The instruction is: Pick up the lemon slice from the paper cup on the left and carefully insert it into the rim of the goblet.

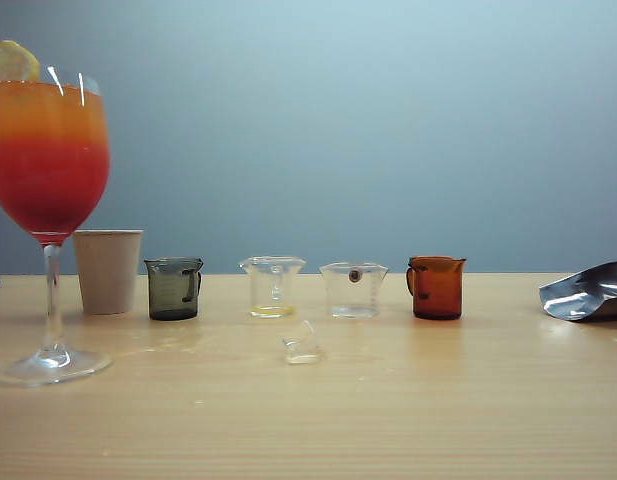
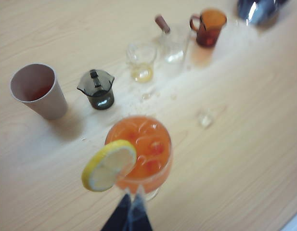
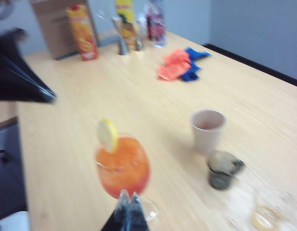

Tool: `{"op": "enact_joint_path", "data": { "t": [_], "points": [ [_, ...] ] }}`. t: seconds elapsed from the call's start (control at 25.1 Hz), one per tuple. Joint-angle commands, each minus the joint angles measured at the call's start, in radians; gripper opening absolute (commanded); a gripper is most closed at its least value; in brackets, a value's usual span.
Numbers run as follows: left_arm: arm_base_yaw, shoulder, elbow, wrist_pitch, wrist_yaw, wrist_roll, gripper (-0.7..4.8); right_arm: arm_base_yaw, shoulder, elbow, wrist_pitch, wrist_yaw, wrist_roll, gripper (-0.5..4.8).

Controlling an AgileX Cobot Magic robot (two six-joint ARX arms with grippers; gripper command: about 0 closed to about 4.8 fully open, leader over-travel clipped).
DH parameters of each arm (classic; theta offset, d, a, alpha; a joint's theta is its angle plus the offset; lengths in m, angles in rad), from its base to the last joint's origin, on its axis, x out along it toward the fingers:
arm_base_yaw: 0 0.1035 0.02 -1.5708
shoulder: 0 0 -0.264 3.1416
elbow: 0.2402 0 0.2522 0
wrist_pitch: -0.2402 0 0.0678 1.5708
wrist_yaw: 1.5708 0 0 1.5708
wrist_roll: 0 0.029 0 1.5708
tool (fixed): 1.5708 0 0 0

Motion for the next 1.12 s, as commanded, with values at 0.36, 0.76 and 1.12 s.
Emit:
{"op": "enact_joint_path", "data": {
  "t": [0.36, 0.76, 1.12],
  "points": [
    [0.001, -0.166, -0.037, 0.233, -0.130, -0.300, -0.05, 0.000, -0.101, 0.000, -0.164, 0.262, 0.003, -0.06],
    [0.001, -0.413, -0.293, 0.416, -0.222, -0.368, -0.05, -0.002, -0.239, -0.179, -0.135, 0.233, -0.003, -0.06],
    [0.001, -0.587, -0.553, 0.626, -0.299, -0.411, -0.05, -0.019, -0.393, -0.406, -0.002, 0.246, -0.007, -0.05]
  ]
}}
